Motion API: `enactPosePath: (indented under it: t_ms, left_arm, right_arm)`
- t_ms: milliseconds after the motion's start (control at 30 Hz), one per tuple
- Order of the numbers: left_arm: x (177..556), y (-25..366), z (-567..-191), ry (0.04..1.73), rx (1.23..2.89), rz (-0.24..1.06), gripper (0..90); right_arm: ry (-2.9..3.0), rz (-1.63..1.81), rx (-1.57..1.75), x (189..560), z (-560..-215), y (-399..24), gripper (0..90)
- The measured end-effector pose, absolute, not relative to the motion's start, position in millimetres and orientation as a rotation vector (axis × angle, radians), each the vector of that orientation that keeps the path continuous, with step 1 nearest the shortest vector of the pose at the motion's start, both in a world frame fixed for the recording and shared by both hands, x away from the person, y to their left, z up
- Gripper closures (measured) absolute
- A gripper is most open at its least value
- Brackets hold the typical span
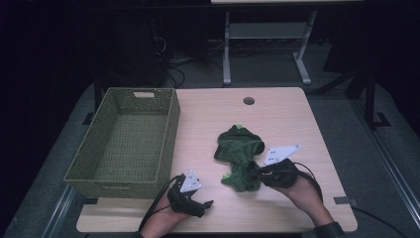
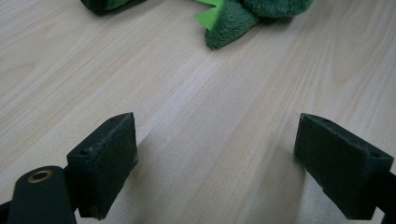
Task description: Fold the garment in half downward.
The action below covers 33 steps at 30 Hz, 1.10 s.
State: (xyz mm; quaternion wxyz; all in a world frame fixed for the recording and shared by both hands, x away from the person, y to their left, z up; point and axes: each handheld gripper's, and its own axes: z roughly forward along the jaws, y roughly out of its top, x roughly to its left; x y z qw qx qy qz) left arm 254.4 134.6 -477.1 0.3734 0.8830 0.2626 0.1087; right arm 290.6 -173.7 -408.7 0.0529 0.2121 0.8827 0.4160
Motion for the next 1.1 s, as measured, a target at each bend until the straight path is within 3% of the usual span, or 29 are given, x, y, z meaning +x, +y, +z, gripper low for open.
enactPosePath:
  t_ms: [267,667,1100]
  left_arm:
    - [255,135,-477,0.669,2.263,0.282,12.6]
    - [255,135,-477,0.667,2.266,0.282,12.6]
    - [255,135,-477,0.67,2.266,0.279,12.6]
  right_arm:
    - [2.697,1.305,0.639,300,-412,-158,79.7]
    - [2.556,1.38,0.766,324,-406,-173,89.4]
    - [2.729,1.265,0.804,338,-444,-152,90.0]
